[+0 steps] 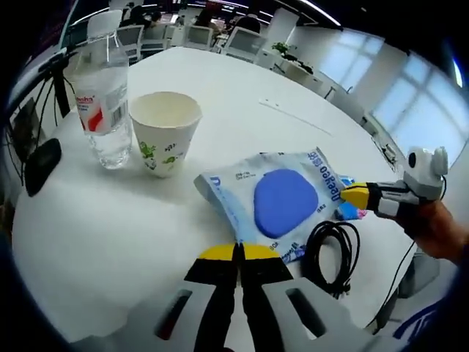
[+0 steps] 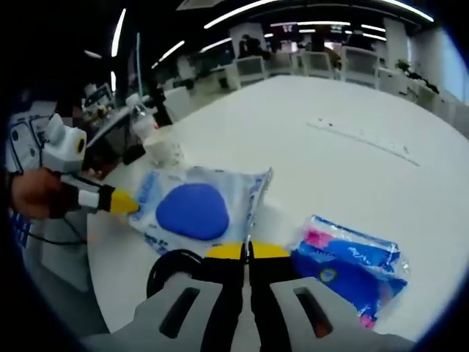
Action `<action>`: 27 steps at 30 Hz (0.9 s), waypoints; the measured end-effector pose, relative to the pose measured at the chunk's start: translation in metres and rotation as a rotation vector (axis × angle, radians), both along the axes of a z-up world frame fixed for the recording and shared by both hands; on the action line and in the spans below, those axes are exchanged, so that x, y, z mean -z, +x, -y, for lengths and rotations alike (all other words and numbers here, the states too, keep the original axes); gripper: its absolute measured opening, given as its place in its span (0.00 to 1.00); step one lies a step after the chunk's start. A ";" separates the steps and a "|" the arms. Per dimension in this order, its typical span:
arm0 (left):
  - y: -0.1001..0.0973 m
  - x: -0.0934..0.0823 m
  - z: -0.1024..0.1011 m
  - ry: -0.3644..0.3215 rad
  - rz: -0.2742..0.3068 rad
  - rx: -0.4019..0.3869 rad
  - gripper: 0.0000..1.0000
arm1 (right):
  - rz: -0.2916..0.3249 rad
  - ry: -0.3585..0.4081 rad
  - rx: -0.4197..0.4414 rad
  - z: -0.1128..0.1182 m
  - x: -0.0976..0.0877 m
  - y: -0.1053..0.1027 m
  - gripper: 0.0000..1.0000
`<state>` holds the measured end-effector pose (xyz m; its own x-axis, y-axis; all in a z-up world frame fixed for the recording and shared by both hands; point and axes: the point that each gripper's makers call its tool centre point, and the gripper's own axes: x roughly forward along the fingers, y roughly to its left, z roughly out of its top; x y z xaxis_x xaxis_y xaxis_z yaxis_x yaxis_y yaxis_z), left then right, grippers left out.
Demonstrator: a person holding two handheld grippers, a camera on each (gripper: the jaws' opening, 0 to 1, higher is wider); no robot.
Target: Arrange the tabletop items into an orderly group along one side of the table until the central work area is clear of visible clutter.
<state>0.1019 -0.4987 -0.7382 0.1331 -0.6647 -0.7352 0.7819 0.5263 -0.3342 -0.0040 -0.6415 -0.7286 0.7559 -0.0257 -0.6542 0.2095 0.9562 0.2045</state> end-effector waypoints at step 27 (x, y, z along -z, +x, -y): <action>0.033 -0.012 0.033 0.002 0.070 0.013 0.00 | 0.001 -0.002 0.048 0.005 0.000 0.000 0.00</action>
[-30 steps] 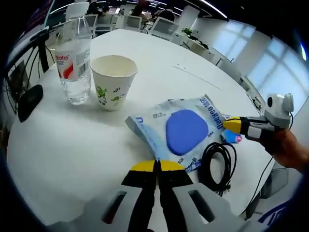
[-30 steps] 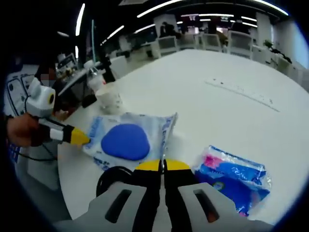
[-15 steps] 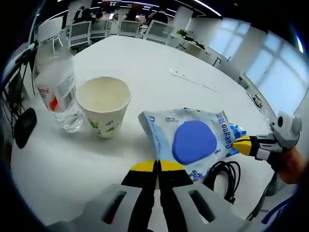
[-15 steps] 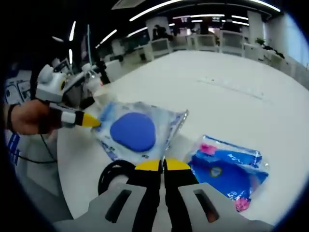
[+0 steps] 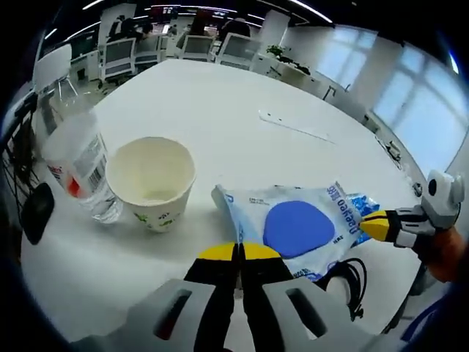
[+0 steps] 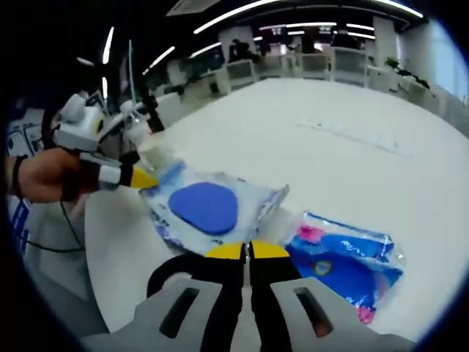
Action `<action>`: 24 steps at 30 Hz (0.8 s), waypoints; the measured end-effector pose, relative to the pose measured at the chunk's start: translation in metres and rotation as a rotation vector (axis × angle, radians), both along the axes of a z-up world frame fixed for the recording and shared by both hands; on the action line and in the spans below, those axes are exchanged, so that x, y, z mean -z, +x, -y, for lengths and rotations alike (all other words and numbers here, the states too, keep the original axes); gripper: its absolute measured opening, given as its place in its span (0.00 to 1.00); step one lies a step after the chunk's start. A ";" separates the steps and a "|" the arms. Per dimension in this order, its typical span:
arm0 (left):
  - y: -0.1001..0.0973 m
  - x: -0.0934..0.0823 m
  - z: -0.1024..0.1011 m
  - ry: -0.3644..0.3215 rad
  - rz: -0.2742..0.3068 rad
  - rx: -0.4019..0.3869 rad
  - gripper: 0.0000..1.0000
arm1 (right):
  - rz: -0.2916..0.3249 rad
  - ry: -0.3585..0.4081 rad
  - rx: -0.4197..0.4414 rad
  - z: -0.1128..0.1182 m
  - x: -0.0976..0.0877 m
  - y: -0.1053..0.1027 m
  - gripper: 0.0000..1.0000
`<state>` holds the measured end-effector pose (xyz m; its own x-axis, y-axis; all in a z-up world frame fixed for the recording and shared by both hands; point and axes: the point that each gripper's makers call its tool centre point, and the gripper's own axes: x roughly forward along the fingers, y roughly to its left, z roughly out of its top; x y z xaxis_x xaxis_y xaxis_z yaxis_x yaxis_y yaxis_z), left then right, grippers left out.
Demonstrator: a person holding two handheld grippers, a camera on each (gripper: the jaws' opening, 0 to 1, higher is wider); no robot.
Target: Arrange the tabletop items into an orderly group along one side of the table until the central work area is clear of visible clutter.
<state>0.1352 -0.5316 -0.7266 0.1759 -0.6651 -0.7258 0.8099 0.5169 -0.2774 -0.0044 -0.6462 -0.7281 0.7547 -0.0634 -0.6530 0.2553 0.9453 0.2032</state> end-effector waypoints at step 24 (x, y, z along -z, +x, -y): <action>0.020 0.017 0.014 0.029 0.002 -0.047 0.00 | -0.031 0.037 0.037 0.000 0.016 0.008 0.00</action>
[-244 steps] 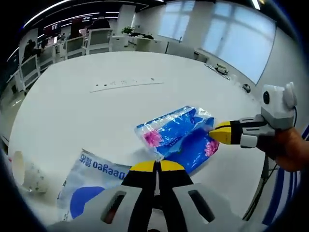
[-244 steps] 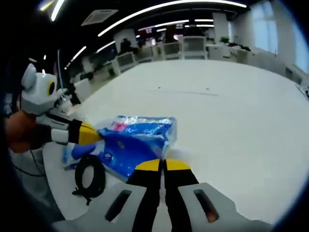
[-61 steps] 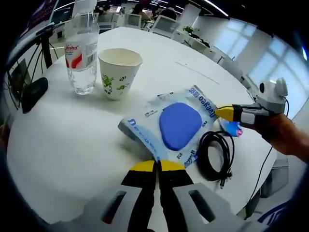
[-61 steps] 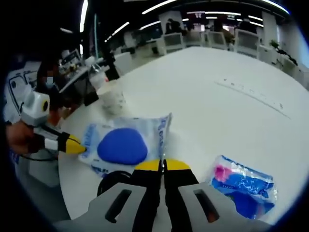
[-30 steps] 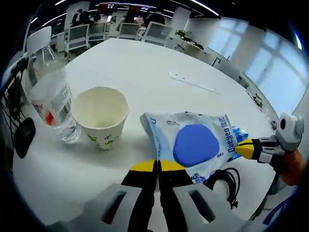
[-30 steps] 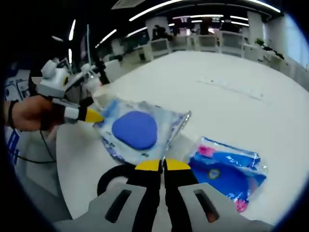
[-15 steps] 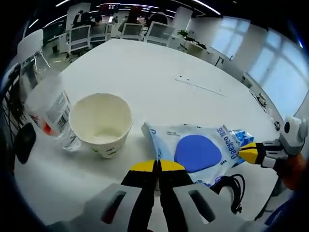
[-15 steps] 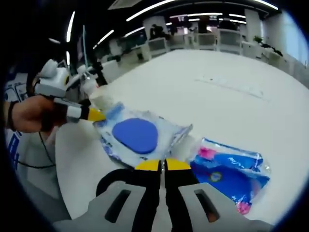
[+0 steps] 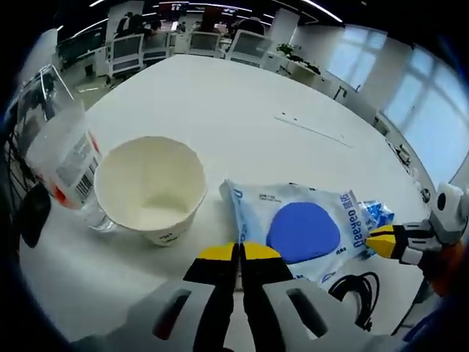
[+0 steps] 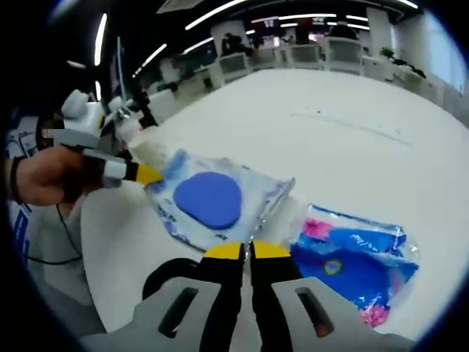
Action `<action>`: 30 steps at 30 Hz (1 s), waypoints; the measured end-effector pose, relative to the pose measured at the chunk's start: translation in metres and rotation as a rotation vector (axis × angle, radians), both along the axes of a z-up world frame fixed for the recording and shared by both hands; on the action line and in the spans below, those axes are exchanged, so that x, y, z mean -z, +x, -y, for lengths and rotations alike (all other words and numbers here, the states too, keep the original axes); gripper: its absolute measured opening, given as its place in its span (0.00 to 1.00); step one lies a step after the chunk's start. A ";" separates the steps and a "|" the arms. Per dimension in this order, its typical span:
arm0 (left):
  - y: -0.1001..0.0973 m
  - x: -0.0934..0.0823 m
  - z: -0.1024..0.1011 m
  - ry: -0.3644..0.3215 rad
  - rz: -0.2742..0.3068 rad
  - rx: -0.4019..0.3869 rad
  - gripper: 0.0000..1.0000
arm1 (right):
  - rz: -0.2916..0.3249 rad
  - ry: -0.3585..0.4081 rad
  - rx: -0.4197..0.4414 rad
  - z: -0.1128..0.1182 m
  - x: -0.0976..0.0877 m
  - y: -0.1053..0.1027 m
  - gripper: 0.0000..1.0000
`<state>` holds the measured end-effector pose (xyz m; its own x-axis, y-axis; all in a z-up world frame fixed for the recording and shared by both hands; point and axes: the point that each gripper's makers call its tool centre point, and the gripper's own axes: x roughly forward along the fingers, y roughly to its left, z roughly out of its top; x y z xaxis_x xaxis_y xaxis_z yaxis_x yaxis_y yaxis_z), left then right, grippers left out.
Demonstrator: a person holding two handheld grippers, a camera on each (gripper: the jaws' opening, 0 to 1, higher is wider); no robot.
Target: Arrange the tabletop items into an orderly group along one side of the table until the central work area is clear of visible clutter.
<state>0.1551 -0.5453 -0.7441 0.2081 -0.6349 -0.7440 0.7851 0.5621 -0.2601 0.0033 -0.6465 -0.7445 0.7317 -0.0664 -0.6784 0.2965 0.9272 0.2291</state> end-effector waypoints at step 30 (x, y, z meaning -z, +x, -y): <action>0.007 -0.003 -0.010 -0.015 -0.018 -0.002 0.10 | -0.009 -0.002 0.009 -0.004 0.001 -0.001 0.08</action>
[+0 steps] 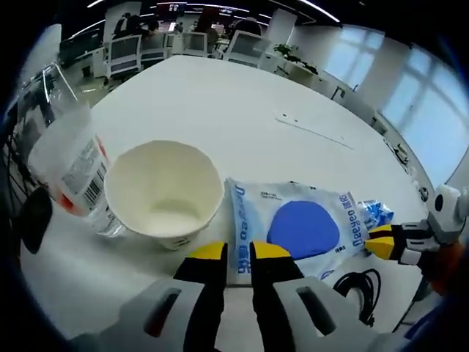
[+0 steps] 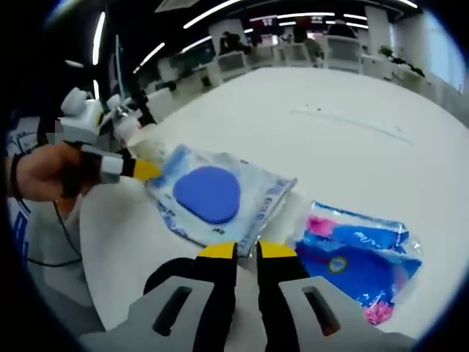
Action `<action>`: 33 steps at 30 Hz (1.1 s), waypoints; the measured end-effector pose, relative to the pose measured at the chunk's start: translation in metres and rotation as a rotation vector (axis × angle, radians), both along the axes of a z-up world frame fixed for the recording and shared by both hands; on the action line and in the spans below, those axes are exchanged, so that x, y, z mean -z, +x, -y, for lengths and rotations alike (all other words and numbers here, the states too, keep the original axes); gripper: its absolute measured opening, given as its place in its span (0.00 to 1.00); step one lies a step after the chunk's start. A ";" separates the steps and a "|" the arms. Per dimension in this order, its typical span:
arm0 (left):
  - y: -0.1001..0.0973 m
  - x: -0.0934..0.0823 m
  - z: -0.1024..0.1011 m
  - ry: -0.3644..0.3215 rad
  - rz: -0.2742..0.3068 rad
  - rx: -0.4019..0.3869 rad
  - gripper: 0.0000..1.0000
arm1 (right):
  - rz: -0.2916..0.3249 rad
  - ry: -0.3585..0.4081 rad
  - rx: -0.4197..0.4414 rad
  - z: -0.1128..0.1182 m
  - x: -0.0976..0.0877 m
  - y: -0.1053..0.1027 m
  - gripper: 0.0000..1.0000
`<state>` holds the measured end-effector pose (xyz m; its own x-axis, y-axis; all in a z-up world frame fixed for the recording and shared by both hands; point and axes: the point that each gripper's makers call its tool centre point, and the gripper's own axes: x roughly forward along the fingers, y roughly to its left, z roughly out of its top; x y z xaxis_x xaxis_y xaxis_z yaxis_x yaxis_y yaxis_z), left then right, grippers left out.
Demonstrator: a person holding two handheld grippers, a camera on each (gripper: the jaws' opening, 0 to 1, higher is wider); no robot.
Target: Arrange the tabletop items into an orderly group along one side of the table until the central work area is clear of visible clutter.
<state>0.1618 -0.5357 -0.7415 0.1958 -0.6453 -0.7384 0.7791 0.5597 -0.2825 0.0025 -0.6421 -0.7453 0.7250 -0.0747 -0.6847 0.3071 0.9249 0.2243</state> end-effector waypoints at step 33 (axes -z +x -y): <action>-0.045 -0.016 -0.030 -0.043 -0.009 0.068 0.15 | 0.029 0.005 0.062 -0.011 -0.009 -0.041 0.13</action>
